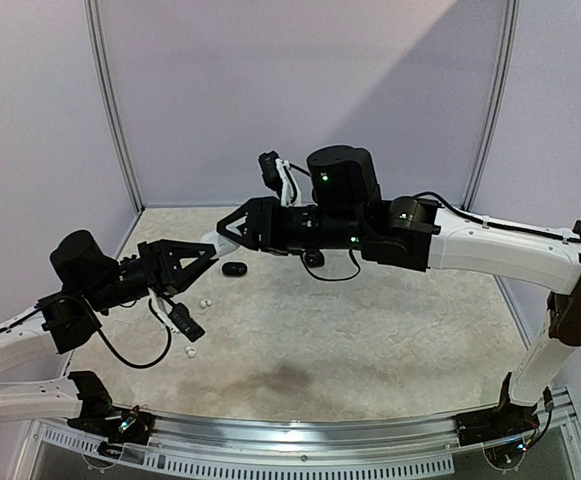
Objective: Insert the wireless bluetooth earbuds into the charging case
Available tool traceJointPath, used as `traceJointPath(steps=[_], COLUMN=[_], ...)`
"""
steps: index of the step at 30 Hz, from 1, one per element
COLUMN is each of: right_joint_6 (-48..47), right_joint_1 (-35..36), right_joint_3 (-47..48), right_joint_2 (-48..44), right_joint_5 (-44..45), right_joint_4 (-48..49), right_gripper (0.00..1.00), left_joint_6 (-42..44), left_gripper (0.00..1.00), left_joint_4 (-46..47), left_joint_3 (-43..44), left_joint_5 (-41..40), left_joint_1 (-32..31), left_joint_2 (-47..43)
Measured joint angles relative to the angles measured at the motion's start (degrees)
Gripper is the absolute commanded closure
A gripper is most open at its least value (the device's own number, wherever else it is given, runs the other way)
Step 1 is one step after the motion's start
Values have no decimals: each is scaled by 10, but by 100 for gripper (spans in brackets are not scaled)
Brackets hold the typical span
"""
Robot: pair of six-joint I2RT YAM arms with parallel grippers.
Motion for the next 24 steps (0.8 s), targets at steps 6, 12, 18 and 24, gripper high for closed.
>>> traceJointPath(steps=[6,12,18,24], right_joint_6=[24,34,42,45], right_joint_1=[-12,-19,-14,-14], right_joint_3=[-2,-11,-16,-16], right_joint_2=[12,12,12,14], right_joint_5=[-27,-42,-60,-62], right_joint_4=[32,58,58,63], right_gripper=[83,64,67,68], left_joint_6=[0,2,2,1], left_gripper=[100,100,100,100], left_joint_4=[3,3,5,6], left_joint_3=[0,0,0,0], left_joint_5=[-1,-6,-7,-8], left_joint_1=[0,-4,-9,-11], left_joint_2=[-2,2,4,1])
